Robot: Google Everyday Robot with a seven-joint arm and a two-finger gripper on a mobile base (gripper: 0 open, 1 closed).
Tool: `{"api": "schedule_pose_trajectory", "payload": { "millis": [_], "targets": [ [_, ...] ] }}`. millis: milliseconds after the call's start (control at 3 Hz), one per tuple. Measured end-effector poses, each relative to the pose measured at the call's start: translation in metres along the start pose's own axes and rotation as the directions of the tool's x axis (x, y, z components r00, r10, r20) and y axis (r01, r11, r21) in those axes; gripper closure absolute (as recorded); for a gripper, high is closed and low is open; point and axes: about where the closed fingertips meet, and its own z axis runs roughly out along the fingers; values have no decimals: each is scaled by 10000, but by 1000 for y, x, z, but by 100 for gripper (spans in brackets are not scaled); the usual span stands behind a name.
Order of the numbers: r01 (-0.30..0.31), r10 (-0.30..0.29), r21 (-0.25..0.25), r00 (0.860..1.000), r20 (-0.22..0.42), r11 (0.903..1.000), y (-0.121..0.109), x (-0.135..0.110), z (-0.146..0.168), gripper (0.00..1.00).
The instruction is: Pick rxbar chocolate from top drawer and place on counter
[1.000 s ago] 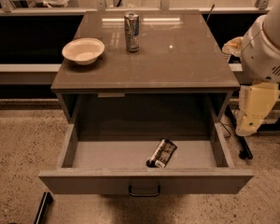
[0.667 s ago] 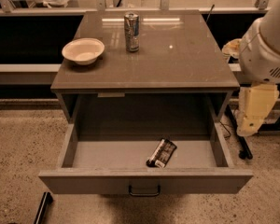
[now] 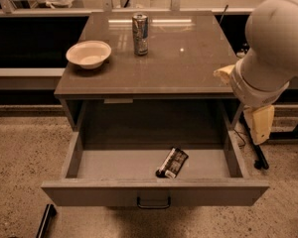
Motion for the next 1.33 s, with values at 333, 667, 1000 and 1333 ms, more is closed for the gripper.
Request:
{"api": "schedule_pose_trajectory", "payload": {
  "millis": [333,667,1000,1333],
  "targets": [
    [800,-800,219,9968,-14,9966,-5,-1,-2,0],
    [1183,-1189,155,9919,444,9929,-7,-10,5,0],
    [1994,-2090,673,9582,1956,9776,-9,-41,30,0],
    [3422,-3599,1117,8848,2959,9330,1,-77,55,0]
  ]
}}
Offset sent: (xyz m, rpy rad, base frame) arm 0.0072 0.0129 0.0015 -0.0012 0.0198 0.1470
